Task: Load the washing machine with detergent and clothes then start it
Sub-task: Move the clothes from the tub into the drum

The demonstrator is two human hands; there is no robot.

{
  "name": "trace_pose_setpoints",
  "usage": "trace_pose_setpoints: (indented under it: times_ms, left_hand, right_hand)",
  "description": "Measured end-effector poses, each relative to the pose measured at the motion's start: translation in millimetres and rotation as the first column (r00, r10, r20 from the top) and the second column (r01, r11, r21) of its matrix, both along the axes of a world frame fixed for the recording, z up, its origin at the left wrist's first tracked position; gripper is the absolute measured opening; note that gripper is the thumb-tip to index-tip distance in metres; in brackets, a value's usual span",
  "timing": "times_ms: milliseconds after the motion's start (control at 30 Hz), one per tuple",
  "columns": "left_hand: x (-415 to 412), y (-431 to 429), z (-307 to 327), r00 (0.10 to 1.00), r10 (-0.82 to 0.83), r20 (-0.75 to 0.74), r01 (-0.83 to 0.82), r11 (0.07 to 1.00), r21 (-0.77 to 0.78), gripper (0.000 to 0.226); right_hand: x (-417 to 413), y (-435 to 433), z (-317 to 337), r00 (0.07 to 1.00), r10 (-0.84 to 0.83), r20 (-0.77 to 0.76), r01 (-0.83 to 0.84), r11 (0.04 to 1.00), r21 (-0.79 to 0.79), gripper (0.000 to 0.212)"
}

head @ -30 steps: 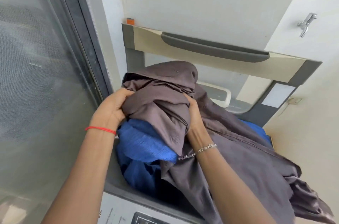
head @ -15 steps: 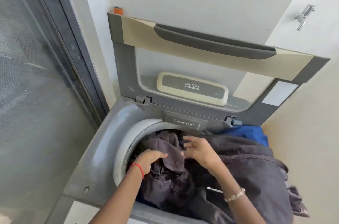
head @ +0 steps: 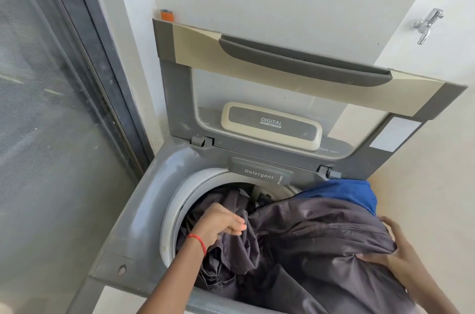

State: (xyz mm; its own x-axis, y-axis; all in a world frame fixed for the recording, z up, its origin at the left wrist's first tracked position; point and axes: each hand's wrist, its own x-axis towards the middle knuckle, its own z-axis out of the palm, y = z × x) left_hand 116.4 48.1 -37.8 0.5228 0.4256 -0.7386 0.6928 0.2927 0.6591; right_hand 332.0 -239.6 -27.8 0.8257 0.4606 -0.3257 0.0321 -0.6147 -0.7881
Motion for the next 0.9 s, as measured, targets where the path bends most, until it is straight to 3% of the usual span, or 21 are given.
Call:
trace_pose_setpoints:
  times_ms: [100, 233, 333, 433, 533, 600, 633, 733, 833, 900]
  left_hand:
    - [-7, 0, 7, 0.998, -0.035, 0.044, 0.038, 0.997, -0.064, 0.010]
    - [-13, 3, 16, 0.987, -0.121, 0.104, 0.131, 0.987, -0.094, 0.015]
    - [-18, 9, 32, 0.968, -0.191, 0.164, 0.207, 0.974, -0.088, 0.028]
    - [-22, 15, 52, 0.941, -0.169, 0.292, 0.199, 0.977, -0.078, 0.029]
    - [-29, 27, 72, 0.883, -0.036, 0.468, 0.108, 0.986, -0.127, 0.049]
    - [-34, 39, 79, 0.829, 0.025, 0.558, 0.045, 0.993, -0.112, 0.051]
    - [-37, 45, 81, 0.802, 0.068, 0.593, 0.006, 0.992, -0.123, 0.046]
    - [-43, 59, 80, 0.767, 0.185, 0.614, -0.112, 0.981, -0.156, 0.033]
    - [-39, 65, 66, 0.859, 0.052, 0.509, -0.101, 0.993, 0.069, 0.071]
    - [-31, 64, 51, 0.926, -0.130, 0.354, 0.037, 0.965, 0.259, 0.105]
  right_hand:
    - [-9, 2, 22, 0.990, -0.040, 0.137, 0.036, 0.999, 0.028, 0.039]
    - [-34, 33, 65, 0.986, -0.065, 0.151, 0.043, 0.989, 0.144, 0.041]
    - [-55, 72, 109, 0.998, -0.047, 0.050, 0.027, 0.940, 0.341, 0.046]
    - [-74, 123, 151, 0.998, 0.053, -0.043, -0.018, 0.816, 0.577, 0.046]
    - [-94, 183, 178, 0.965, 0.238, -0.112, -0.064, 0.626, 0.777, 0.044]
    - [-100, 220, 177, 0.934, 0.279, -0.225, 0.048, 0.525, 0.850, 0.049]
    - [-105, 234, 172, 0.909, 0.295, -0.295, 0.115, 0.502, 0.857, 0.050]
    - [-116, 262, 133, 0.782, 0.374, -0.499, 0.290, 0.491, 0.822, 0.025]
    - [-124, 267, 70, 0.615, 0.400, -0.680, 0.466, 0.511, 0.722, 0.028]
    - [-134, 263, 30, 0.580, 0.332, -0.744, 0.517, 0.556, 0.651, 0.029]
